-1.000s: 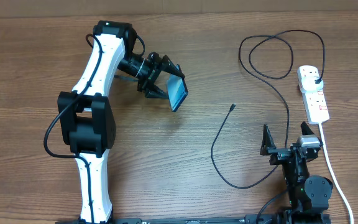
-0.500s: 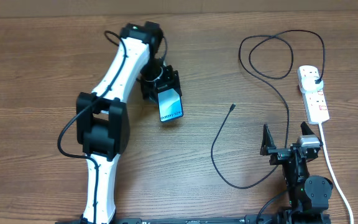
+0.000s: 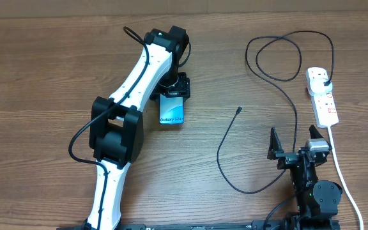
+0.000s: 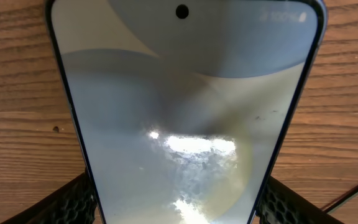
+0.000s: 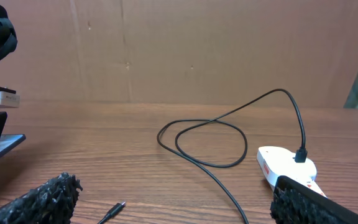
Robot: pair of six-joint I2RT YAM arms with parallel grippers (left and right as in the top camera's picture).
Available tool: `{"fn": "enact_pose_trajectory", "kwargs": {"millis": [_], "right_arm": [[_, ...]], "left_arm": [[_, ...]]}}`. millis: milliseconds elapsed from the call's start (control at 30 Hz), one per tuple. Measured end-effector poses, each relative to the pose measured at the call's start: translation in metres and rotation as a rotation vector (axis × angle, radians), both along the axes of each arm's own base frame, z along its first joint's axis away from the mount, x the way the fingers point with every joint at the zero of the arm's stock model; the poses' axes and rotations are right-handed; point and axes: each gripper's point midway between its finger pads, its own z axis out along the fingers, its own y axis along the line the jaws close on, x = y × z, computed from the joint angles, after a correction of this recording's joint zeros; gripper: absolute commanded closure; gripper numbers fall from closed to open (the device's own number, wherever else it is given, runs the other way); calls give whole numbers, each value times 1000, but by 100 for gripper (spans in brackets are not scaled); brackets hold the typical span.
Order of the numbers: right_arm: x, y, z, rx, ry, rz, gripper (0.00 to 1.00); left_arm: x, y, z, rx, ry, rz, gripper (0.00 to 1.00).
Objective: Plug charger to phone and switch on socket
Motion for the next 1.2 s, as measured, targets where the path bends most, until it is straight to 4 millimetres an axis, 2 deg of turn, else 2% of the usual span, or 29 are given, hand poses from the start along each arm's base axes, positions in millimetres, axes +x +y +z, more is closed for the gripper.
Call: {"fn": "enact_pose_trajectory", "kwargs": {"millis": [100, 200, 367, 400, 500, 533, 667, 767, 800, 933, 1033, 1100, 1200], "right_arm": [[0, -1, 2, 0, -10, -7, 0], [0, 2, 16, 19, -65, 14, 0], [-8, 38, 37, 234, -113, 236, 0], [-14, 49, 48, 311, -130, 315, 0], [-26, 68, 66, 404, -158, 455, 0], [-27, 70, 66, 423, -146, 472, 0], [-34, 79, 77, 492, -55, 516, 0], [-35, 81, 96, 508, 76, 496, 0], [-30, 81, 92, 513, 183, 471, 0], [-3, 87, 92, 510, 352, 478, 0], [6, 111, 89, 541, 447, 648, 0], [8, 124, 94, 558, 456, 766, 0], [11, 134, 80, 641, 568, 802, 1]], "left_arm": [[1, 0, 0, 1, -6, 0, 28], [2, 0, 0, -1, -9, 0, 28], [3, -1, 0, -4, -14, 0, 28], [3, -2, 0, -8, -12, 0, 28], [1, -6, 0, -32, -2, 2, 28], [1, -8, 1, -42, 2, 3, 28], [-4, -18, 2, -104, 28, 7, 27], [-11, -37, 7, -215, 75, 15, 27], [-14, -45, 10, -265, 94, 18, 27], [-21, -71, 25, -443, 157, 34, 27], [-25, -87, 42, -604, 218, 61, 27], [-24, -92, 54, -693, 248, 82, 27], [-21, -97, 71, -819, 285, 109, 27]]}}
